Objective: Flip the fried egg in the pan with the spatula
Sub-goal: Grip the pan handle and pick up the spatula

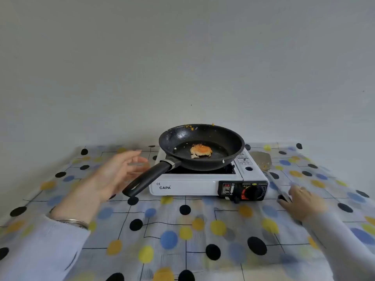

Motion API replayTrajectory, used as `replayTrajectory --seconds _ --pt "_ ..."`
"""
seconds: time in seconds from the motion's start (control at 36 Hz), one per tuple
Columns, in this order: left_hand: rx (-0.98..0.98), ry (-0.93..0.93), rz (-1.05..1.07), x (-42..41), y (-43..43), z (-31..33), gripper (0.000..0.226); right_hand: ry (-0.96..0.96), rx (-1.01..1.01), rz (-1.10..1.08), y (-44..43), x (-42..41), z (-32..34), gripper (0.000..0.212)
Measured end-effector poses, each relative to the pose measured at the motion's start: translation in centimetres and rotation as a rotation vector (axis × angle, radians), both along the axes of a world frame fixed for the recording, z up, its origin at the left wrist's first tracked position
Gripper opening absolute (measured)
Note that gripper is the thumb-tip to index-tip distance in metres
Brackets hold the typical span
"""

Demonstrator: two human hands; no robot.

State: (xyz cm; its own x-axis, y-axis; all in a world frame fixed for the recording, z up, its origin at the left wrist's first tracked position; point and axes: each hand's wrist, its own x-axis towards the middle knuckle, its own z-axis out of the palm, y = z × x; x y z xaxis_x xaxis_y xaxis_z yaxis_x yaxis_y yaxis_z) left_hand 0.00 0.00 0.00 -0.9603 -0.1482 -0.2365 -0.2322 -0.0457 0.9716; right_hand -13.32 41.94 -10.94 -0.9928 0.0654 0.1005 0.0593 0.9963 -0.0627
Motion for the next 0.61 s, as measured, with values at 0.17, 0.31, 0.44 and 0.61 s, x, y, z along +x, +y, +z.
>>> replayTrajectory --seconds 0.17,0.31,0.44,0.61 --pt "0.093 -0.076 -0.17 -0.6 0.5 -0.2 0.058 -0.062 0.021 -0.041 -0.8 0.3 -0.6 0.041" --pt "0.146 -0.124 -0.264 -0.6 0.9 0.1 0.059 -0.062 0.006 -0.038 -0.8 0.0 -0.8 0.019" --pt "0.172 -0.151 -0.317 -0.8 1.5 0.2 0.054 -0.087 -0.055 -0.059 -0.8 -0.1 -0.9 0.011" --pt "0.136 -0.168 -0.349 -0.9 1.8 0.4 0.054 -0.04 -0.161 -0.087 -0.7 -0.5 -0.5 0.01"
